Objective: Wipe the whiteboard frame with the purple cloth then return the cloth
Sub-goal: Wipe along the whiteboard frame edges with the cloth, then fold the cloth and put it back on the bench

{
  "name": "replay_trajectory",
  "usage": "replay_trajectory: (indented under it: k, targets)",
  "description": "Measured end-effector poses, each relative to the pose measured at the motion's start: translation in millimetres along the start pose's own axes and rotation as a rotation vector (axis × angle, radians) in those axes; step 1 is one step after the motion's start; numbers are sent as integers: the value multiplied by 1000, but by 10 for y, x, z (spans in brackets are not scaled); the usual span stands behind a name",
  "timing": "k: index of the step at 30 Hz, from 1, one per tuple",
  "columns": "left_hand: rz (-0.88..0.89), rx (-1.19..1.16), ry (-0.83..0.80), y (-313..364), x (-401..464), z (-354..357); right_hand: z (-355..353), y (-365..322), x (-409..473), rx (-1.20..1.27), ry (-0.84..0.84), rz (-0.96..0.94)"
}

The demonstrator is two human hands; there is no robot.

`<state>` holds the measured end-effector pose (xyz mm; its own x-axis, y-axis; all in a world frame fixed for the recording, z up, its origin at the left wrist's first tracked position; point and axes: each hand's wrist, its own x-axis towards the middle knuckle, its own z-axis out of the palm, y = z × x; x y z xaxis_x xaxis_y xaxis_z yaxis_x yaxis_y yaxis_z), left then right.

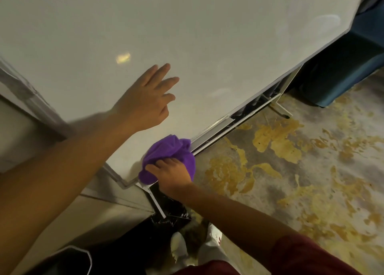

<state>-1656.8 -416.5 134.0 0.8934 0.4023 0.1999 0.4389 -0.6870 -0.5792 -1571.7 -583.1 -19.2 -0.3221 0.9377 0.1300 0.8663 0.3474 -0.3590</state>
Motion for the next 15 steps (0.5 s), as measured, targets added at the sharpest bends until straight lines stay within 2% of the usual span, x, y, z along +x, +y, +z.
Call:
replay_trajectory:
  k: [5, 8, 9, 12, 15]
  targets:
    - [-4, -44, 0, -15, -15, -13, 59, -363, 71, 70, -134, -77]
    - [-6, -115, -32, -13, -35, -96, -157, -424, 104, 349, -229, -54]
    - [-11, -152, -46, -14, -36, -137, -284, -413, 102, 434, -211, -32]
    - [-114, -471, -79, 53, -79, -286, -762, -245, -11, 532, -65, 48]
    - [-355, -929, -72, 208, -46, -521, -1386, 77, -216, 572, 53, 224]
